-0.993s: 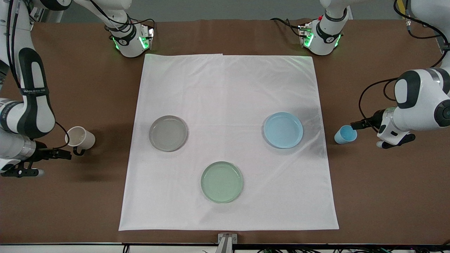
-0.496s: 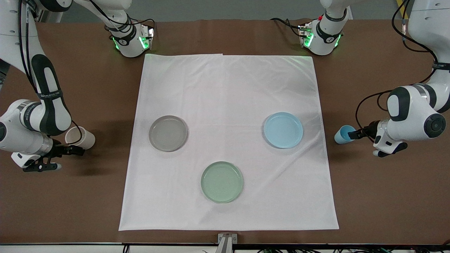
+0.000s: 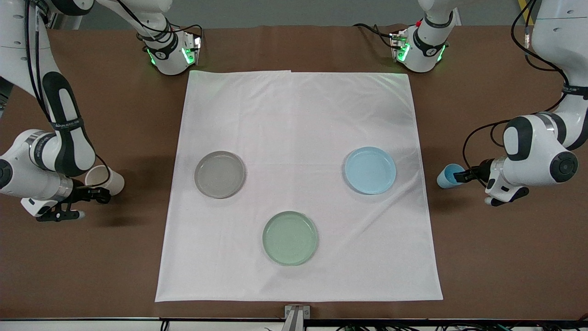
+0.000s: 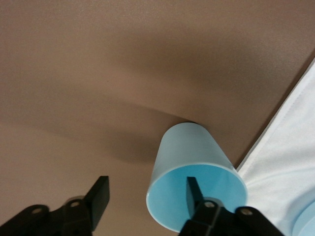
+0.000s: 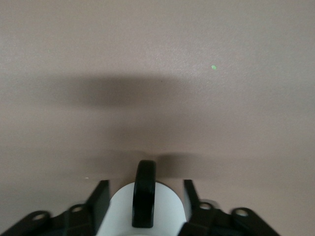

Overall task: Place blue cup in blue plate and white mug in gray plate
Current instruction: 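Grasp the blue cup with the left gripper while the right gripper grasps the mug, then carry the blue cup over the blue plate while the right gripper lifts the mug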

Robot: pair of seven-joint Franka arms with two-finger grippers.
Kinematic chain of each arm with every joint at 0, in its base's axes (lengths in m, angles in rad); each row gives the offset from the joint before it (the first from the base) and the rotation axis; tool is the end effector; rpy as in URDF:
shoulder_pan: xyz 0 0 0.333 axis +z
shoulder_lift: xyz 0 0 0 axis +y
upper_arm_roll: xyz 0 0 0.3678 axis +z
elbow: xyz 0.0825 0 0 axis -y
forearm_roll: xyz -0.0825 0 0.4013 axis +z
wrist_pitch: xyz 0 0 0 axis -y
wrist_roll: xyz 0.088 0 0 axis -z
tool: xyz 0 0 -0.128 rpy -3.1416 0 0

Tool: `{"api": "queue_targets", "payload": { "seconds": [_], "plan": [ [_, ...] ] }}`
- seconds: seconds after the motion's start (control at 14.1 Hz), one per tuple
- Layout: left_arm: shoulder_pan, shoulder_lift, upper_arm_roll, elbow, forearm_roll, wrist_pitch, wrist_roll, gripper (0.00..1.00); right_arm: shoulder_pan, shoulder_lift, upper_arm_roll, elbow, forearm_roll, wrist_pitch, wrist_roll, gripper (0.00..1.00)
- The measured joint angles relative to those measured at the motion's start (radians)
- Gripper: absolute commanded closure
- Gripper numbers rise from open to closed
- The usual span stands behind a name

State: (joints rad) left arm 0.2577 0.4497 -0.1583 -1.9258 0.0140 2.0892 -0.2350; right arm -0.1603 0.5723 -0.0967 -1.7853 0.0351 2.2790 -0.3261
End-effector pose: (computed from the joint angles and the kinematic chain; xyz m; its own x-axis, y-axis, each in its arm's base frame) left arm 0.6170 0.0666 0.2519 0.9066 0.3132 -0.2827 0.3245 -0.9459 -0.0072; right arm 0.6674 -0.1681 0.2386 0.9951 0.0583 -0.0802 0.0586 -0.9983 0.0019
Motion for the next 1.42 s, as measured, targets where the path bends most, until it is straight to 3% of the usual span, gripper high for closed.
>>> {"api": "queue_targets", "payload": {
  "seconds": [0.14,0.21,0.5,0.71,0.99,1.13,1.28,1.42],
  "plan": [
    [0.003,0.003,0.000,0.000,0.000,0.001,0.000,0.98,0.000,0.000,0.000,0.000,0.012,-0.005,0.000,0.57],
    [0.003,0.004,-0.001,0.000,0.000,0.006,0.000,1.00,0.000,0.000,0.000,0.000,0.016,-0.005,0.000,0.60],
    [0.001,0.000,-0.013,0.010,-0.007,0.032,0.000,1.00,-0.001,0.000,0.000,0.003,0.020,-0.004,0.000,0.64],
    [0.002,-0.027,-0.038,0.032,-0.007,0.015,-0.006,1.00,-0.002,0.000,-0.001,0.006,0.020,-0.004,0.000,0.74],
    [-0.001,-0.079,-0.162,0.114,-0.007,-0.152,-0.222,1.00,-0.002,0.000,-0.001,0.007,0.020,-0.003,0.000,0.87],
    [-0.008,-0.078,-0.238,0.140,-0.011,-0.172,-0.366,1.00,-0.002,-0.001,-0.001,0.007,0.020,-0.003,0.000,0.94],
    [-0.023,-0.058,-0.298,0.159,-0.024,-0.172,-0.496,1.00,-0.002,-0.002,0.000,0.011,0.020,-0.007,-0.001,0.95],
    [-0.068,-0.019,-0.314,0.189,-0.028,-0.172,-0.598,1.00,0.001,-0.013,0.004,0.044,0.020,-0.084,-0.002,0.96]
  ]
}}
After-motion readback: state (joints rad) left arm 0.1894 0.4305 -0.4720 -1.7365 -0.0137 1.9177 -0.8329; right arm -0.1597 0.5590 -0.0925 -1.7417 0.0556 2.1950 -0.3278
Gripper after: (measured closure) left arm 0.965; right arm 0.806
